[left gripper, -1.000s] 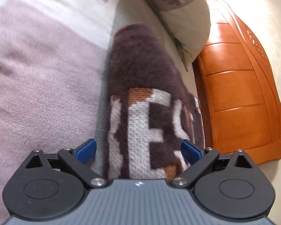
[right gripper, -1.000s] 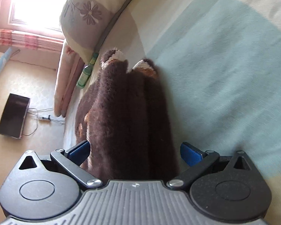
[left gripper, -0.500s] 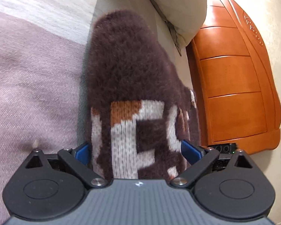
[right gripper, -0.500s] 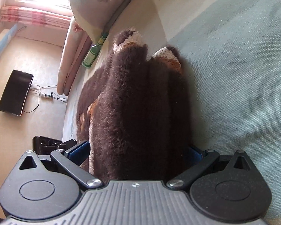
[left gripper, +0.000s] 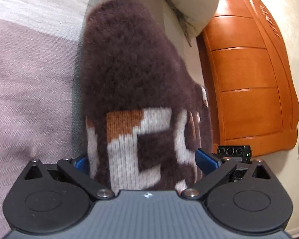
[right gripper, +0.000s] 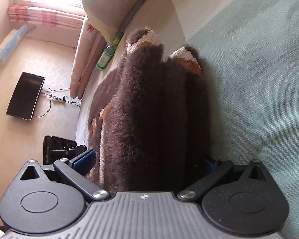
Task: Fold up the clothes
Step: 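Lift the folded sweater with both grippers and carry it toward the headboard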
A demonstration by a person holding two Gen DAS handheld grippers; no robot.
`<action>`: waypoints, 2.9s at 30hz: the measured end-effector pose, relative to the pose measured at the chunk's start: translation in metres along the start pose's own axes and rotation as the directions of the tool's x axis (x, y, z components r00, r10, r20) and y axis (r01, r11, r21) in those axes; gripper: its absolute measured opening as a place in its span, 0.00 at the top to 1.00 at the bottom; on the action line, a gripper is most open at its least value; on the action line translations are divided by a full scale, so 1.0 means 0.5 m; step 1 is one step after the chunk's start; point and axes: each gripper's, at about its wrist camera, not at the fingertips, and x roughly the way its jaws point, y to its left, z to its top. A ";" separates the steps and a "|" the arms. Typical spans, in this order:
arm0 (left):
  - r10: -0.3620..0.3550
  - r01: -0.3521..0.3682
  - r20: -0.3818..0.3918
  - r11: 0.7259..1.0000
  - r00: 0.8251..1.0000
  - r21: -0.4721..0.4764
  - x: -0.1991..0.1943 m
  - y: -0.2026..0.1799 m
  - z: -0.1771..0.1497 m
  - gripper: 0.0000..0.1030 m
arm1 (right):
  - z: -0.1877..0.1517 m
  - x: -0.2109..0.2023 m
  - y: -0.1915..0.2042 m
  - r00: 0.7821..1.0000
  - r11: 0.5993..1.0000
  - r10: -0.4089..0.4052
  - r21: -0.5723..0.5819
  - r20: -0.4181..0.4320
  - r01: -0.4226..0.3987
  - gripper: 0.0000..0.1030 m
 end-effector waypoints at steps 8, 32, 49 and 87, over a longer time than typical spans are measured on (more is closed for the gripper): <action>0.012 -0.012 -0.068 1.000 0.998 0.004 0.012 -0.017 0.021 0.02 | 0.018 0.014 0.010 1.000 0.999 0.019 0.042 0.012 -0.019 0.00; 0.025 -0.023 -0.083 0.999 0.996 0.026 0.009 -0.090 0.059 0.02 | 0.029 -0.028 0.088 0.997 1.000 0.029 0.009 0.072 -0.029 0.00; 0.010 -0.008 -0.073 1.000 0.997 0.028 -0.013 -0.043 0.061 0.02 | -0.009 -0.016 -0.003 0.997 0.995 0.042 0.086 0.067 -0.047 0.00; -0.067 0.098 -0.158 0.976 0.985 0.197 0.088 -0.079 0.070 0.02 | 0.056 -0.264 -0.051 0.974 0.999 -0.019 0.035 0.226 0.011 0.00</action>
